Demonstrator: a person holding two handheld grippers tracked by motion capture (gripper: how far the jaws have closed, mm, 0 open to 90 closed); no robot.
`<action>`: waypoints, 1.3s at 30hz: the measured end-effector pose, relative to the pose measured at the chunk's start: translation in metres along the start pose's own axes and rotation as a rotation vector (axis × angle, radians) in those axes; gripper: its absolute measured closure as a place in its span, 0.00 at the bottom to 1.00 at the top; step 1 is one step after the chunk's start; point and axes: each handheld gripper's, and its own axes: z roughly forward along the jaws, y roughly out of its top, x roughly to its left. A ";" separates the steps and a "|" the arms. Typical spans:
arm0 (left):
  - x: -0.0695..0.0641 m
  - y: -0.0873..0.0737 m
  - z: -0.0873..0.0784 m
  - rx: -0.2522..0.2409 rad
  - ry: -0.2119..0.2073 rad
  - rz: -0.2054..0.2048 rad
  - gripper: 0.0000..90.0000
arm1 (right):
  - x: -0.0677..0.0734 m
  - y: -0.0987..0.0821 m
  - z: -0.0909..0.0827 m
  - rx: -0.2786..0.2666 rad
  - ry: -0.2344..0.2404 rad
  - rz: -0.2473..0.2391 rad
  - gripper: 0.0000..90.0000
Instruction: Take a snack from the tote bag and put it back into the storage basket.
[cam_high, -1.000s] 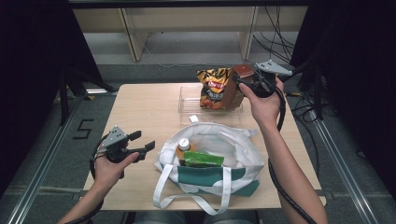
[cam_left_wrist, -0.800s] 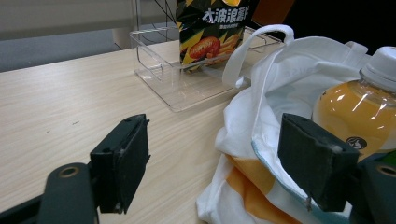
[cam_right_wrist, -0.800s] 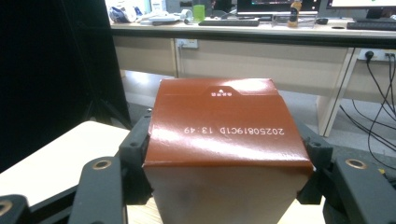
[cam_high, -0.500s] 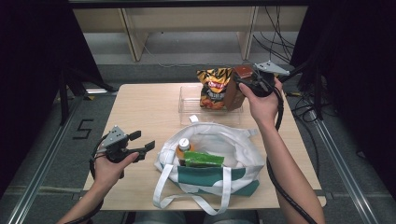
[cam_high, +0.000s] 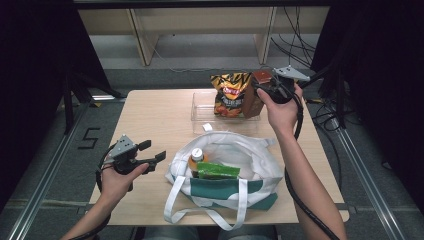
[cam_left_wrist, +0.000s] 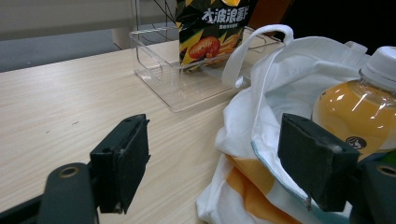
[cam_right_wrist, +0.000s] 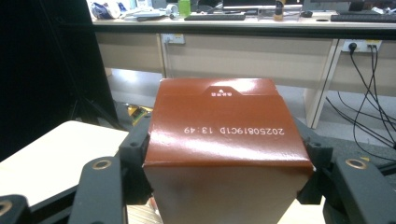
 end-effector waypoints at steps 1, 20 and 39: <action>0.000 0.000 0.000 -0.001 0.001 0.000 0.27 | 0.000 0.000 0.000 0.002 -0.004 0.010 0.43; 0.000 0.000 0.000 0.005 0.002 0.001 0.27 | 0.003 -0.005 0.004 0.008 -0.038 0.039 0.43; 0.001 0.001 -0.002 0.000 0.005 0.001 0.27 | 0.005 -0.012 0.013 0.015 -0.057 0.029 0.43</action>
